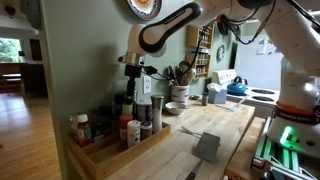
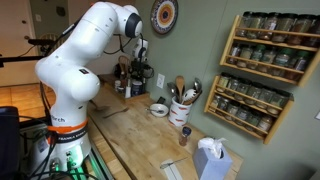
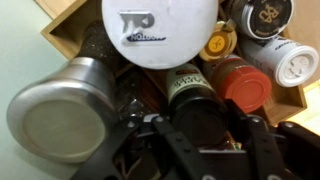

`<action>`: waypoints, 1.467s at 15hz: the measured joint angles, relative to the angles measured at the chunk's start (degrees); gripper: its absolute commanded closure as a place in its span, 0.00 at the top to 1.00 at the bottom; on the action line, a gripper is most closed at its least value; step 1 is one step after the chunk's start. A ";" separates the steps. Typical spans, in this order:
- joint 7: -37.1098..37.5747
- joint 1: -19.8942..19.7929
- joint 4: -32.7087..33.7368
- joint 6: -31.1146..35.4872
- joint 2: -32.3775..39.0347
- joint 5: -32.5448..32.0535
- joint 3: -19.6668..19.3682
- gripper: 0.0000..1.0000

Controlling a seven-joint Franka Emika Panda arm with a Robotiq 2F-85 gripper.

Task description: Put the bottle in the box

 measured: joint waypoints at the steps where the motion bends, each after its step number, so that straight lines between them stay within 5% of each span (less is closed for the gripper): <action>1: 0.14 0.01 0.05 -0.73 0.30 0.03 -0.02 0.31; 22: 16.52 5.93 1.42 -1.00 0.96 -5.59 -6.26 0.31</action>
